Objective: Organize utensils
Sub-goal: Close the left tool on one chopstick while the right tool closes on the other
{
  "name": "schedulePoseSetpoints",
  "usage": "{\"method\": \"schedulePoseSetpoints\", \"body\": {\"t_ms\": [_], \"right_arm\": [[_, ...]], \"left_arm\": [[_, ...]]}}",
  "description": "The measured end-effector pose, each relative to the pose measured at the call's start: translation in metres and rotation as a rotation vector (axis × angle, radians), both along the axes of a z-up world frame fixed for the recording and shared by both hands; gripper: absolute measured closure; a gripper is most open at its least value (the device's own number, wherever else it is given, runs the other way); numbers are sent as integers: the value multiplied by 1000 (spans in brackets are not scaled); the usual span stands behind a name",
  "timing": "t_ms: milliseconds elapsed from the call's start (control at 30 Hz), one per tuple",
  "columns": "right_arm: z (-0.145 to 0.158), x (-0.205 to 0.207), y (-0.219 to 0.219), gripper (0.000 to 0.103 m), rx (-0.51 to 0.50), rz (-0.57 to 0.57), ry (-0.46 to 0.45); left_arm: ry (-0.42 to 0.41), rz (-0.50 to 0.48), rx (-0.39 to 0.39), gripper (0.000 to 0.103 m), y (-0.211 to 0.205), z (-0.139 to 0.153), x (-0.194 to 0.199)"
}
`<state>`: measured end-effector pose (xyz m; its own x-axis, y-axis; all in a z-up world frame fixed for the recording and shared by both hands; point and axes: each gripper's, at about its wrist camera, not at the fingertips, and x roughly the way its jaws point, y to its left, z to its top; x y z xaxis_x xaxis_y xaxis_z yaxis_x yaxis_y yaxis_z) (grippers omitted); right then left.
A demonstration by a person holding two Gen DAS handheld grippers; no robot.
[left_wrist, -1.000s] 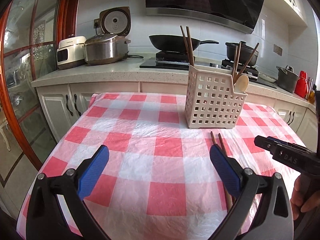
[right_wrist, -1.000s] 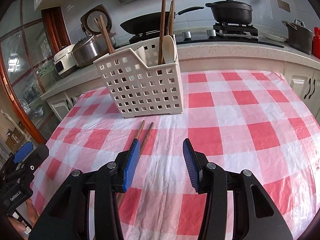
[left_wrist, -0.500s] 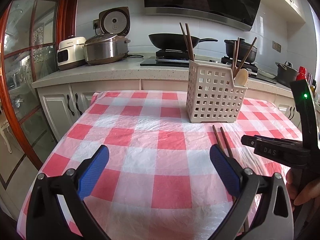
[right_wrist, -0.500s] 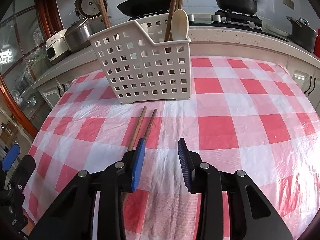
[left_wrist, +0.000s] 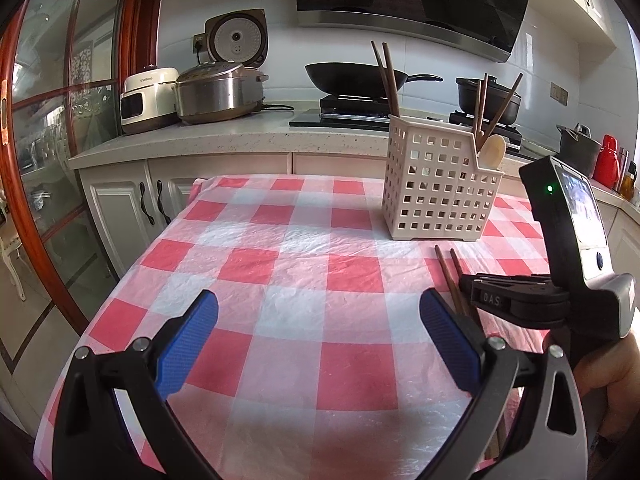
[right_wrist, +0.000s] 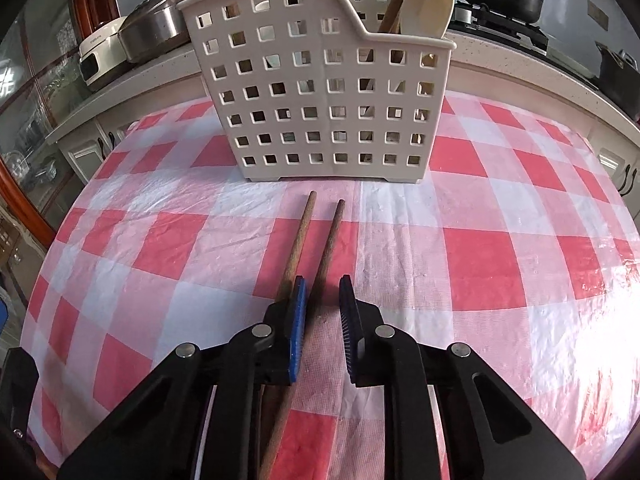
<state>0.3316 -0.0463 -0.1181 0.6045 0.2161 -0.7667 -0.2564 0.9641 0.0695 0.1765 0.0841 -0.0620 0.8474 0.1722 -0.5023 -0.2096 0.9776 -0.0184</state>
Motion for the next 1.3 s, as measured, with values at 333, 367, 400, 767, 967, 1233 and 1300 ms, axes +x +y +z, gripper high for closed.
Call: {"method": "schedulePoseSetpoints", "body": {"t_ms": [333,367,400,767,967,1233,1300], "right_arm": [[-1,-2,-6,97,-10,35,5],[-1,-3,-14,97,9,28,9],[-1,-5,-22,97,24,19,12],[-3,-17,-100,97,61,-56,18],[-4,-24,-108,97,49,-41,4],[-4,-26,-112,97,71,-17,5],[-4,-25,-113,97,77,-13,5]], "left_arm": [[19,10,3,5,1,-1,0],[22,10,3,5,1,-1,0],[31,8,2,5,0,-1,2],[188,-119,-10,7,-39,-17,56],[273,-196,-15,38,-71,-26,107],[351,-234,30,61,-101,-42,153],[374,-248,31,69,-105,-47,157]]}}
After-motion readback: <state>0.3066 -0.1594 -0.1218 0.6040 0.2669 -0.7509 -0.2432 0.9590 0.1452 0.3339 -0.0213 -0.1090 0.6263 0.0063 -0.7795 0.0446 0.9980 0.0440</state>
